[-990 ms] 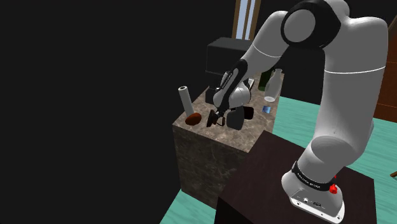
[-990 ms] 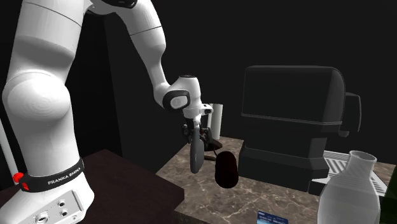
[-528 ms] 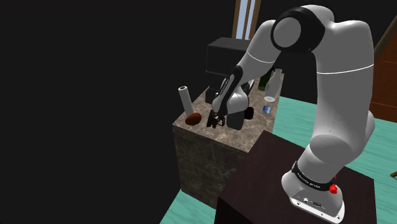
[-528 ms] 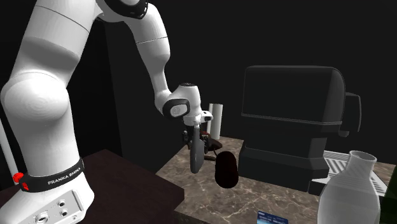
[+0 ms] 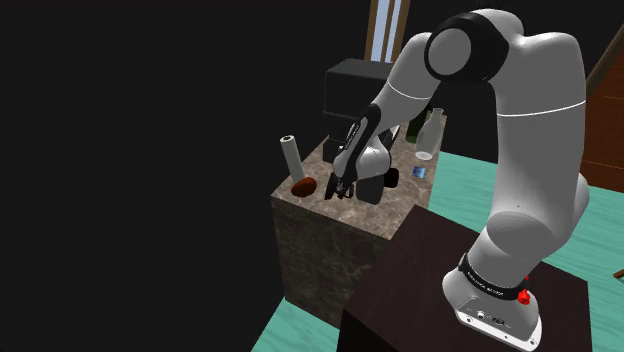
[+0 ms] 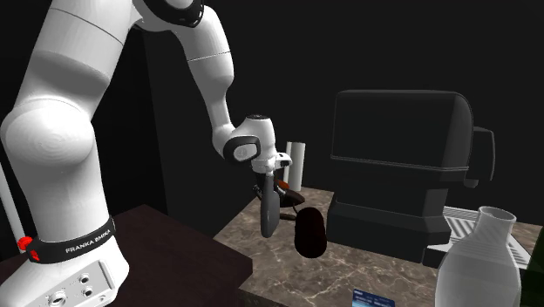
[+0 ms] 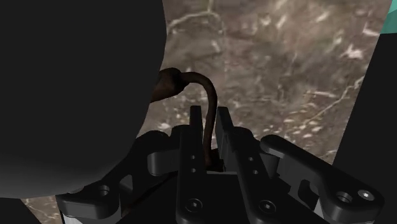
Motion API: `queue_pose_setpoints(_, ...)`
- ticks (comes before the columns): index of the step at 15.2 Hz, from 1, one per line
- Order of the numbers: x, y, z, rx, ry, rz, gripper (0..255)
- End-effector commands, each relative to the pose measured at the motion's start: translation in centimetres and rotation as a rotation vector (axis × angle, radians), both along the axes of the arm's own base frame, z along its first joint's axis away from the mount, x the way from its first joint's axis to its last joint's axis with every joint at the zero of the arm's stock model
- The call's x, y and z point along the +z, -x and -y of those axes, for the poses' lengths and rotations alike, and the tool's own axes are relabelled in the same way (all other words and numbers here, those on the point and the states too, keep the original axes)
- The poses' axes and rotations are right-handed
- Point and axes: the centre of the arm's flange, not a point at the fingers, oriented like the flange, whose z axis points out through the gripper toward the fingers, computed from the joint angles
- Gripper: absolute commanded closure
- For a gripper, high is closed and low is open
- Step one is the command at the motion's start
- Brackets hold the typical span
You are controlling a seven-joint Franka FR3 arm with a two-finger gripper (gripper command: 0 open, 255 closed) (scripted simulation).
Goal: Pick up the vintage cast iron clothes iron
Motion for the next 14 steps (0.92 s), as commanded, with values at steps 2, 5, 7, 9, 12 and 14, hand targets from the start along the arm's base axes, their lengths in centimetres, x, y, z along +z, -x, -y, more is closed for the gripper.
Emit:
queue_pose_setpoints(2, 0.1, 0.0, -0.1, 0.000, 0.000, 0.000, 255)
queue_pose_setpoints(5, 1.6, 0.0, -0.1, 0.000, 0.000, 0.000, 255)
queue_pose_setpoints(7, 2.7, 0.0, -0.1, 0.000, 0.000, 0.000, 255)
queue_pose_setpoints(9, 3.8, 0.0, -0.1, 0.000, 0.000, 0.000, 255)
queue_pose_setpoints(12, 5.3, 0.0, -0.1, 0.000, 0.000, 0.000, 255)
queue_pose_setpoints(14, 6.4, 0.0, -0.1, 0.000, 0.000, 0.000, 255)
